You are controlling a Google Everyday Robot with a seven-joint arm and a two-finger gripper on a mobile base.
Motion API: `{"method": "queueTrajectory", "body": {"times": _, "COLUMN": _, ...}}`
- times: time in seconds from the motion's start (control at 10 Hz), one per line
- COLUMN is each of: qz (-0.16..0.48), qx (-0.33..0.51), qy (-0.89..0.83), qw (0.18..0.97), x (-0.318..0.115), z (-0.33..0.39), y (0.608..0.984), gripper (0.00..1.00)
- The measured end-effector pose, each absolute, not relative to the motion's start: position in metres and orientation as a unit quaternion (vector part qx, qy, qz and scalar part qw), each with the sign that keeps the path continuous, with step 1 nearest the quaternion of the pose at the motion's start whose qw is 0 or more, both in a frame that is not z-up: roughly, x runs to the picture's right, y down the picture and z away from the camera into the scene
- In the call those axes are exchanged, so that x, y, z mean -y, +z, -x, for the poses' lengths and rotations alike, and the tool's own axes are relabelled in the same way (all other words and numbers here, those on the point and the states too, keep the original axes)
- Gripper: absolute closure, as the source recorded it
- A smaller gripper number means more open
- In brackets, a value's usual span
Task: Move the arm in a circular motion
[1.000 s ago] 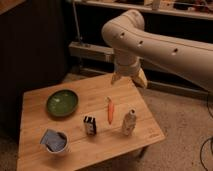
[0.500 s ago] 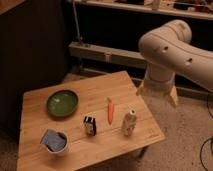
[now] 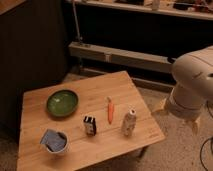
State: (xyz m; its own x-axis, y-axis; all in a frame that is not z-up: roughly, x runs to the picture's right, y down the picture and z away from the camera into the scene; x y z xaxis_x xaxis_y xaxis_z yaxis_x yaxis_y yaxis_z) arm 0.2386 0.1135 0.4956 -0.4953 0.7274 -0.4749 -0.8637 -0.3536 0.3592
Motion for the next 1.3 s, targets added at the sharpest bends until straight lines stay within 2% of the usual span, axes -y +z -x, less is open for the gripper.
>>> {"method": "queueTrajectory", "body": {"times": 0.3, "qz": 0.164, "qx": -0.264, "qy": 0.793, "qw": 0.523, "x": -0.121, "z": -0.198, "y": 0.491, "gripper": 0.20}}
{"method": "queueTrajectory", "body": {"times": 0.7, "qz": 0.229, "qx": -0.230, "qy": 0.755, "qw": 0.570, "x": -0.111, "z": -0.099, "y": 0.499, "gripper": 0.20}}
{"method": "queueTrajectory", "body": {"times": 1.3, "qz": 0.306, "qx": -0.183, "qy": 0.683, "qw": 0.638, "x": -0.089, "z": 0.049, "y": 0.528, "gripper": 0.20}}
